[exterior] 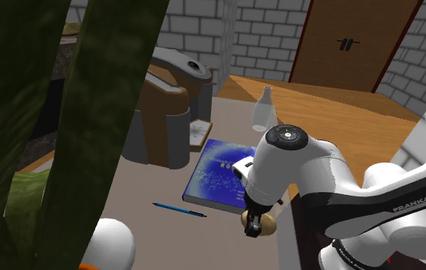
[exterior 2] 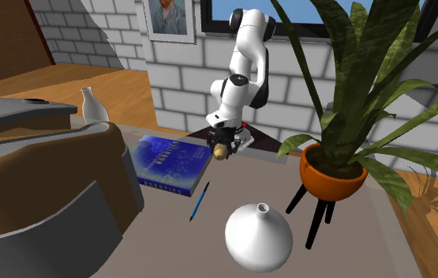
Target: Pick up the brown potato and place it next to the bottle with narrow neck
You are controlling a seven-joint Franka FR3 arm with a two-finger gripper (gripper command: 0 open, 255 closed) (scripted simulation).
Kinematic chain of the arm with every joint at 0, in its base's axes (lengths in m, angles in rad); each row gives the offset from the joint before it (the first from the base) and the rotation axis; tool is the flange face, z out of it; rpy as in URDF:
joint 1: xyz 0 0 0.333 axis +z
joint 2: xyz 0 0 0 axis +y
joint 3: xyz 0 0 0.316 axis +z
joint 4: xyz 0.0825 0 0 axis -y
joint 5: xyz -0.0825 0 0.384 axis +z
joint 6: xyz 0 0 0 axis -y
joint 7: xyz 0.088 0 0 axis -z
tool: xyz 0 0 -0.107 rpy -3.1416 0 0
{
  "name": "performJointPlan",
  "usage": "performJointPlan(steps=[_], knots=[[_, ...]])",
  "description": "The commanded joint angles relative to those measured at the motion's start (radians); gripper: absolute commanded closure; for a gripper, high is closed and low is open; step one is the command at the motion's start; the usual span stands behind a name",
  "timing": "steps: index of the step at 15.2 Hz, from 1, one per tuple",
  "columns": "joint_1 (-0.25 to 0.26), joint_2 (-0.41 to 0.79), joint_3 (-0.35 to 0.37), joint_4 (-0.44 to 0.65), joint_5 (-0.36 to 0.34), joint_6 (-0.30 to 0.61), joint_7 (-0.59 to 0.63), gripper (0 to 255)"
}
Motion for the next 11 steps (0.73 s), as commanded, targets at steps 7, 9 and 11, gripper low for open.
performJointPlan(steps=[7, 9, 11], knots=[[0.013, -0.080, -0.035, 0.064, 0.005, -0.143, -0.031, 255], [0.015, -0.096, -0.043, 0.082, 0.004, -0.176, -0.038, 255], [0.015, -0.111, -0.050, 0.100, 0.003, -0.209, -0.044, 255]])
